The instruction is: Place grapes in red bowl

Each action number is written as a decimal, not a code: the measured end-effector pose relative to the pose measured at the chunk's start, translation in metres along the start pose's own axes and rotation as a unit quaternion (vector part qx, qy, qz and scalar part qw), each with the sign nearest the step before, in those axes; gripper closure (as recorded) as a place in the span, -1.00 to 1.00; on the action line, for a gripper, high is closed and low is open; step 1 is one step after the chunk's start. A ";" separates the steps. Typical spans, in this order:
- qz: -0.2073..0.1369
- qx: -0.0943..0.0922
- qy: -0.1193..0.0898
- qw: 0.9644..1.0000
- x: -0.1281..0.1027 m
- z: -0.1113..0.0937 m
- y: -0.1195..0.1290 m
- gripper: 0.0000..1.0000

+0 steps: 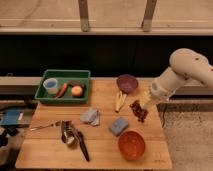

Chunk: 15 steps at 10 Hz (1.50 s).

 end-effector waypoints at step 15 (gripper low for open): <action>-0.041 0.021 0.082 0.996 0.098 0.051 0.030 0.93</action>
